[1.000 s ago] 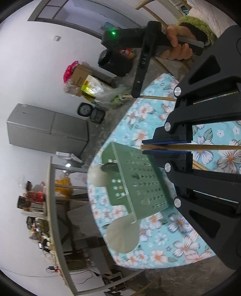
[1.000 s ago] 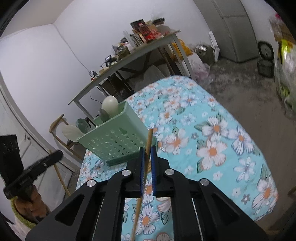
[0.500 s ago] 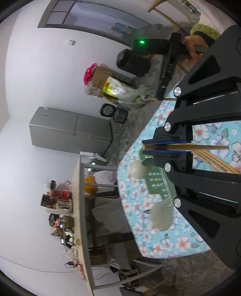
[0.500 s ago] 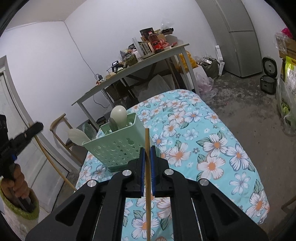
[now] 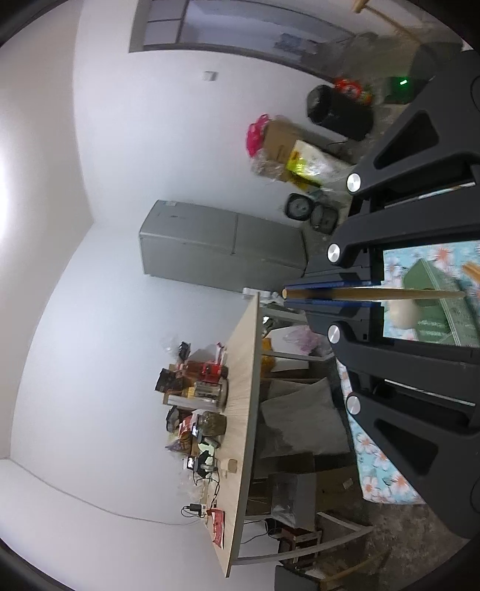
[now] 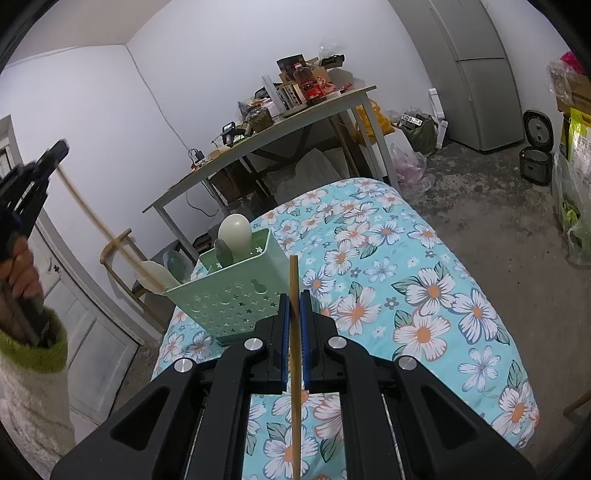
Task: Organize utensils
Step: 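Lift both held chopsticks upright and carry them above the green caddy, then lower the chopstick into the caddy and open the left tool while the right tool holds its chopstick above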
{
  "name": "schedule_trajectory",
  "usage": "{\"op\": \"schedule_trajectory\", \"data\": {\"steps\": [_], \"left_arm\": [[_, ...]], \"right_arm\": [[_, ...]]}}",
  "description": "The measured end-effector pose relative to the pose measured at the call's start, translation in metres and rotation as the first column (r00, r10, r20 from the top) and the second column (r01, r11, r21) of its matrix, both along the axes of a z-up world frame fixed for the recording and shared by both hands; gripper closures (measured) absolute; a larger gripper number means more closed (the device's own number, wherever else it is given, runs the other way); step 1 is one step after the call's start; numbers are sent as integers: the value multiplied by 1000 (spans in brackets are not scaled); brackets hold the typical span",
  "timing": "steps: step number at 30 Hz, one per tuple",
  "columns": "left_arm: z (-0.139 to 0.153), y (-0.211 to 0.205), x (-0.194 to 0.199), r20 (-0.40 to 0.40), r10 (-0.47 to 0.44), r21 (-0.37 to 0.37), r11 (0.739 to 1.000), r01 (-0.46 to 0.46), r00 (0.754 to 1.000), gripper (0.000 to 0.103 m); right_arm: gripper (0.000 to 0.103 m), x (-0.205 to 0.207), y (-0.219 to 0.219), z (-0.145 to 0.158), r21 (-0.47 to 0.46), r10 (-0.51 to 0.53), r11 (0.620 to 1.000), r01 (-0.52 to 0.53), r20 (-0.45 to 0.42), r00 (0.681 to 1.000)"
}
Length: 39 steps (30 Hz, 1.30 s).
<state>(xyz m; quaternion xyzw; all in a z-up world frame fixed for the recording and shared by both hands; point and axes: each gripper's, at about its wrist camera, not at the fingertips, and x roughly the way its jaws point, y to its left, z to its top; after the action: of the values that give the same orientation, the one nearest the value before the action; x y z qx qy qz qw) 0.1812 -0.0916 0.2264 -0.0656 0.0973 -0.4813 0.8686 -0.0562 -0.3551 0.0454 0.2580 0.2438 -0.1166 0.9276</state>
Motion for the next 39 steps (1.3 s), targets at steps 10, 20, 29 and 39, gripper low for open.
{"op": "schedule_trajectory", "data": {"steps": [10, 20, 29, 39], "left_arm": [[-49, -60, 56, -45, 109, 91, 990, -104, 993, 99], [-101, -81, 74, -126, 108, 206, 975, -81, 986, 98], [-109, -63, 67, -170, 109, 224, 972, -69, 979, 61], [-98, -24, 22, -130, 88, 241, 969, -54, 988, 35]], "right_arm": [[97, 2, -8, -4, 16, -9, 1000, 9, -11, 1000], [97, 1, -12, -7, 27, -12, 1000, 12, -20, 1000], [97, 1, -13, -6, 26, -11, 1000, 12, -20, 1000], [97, 4, -2, 23, -36, 29, 999, -28, 41, 999]]}}
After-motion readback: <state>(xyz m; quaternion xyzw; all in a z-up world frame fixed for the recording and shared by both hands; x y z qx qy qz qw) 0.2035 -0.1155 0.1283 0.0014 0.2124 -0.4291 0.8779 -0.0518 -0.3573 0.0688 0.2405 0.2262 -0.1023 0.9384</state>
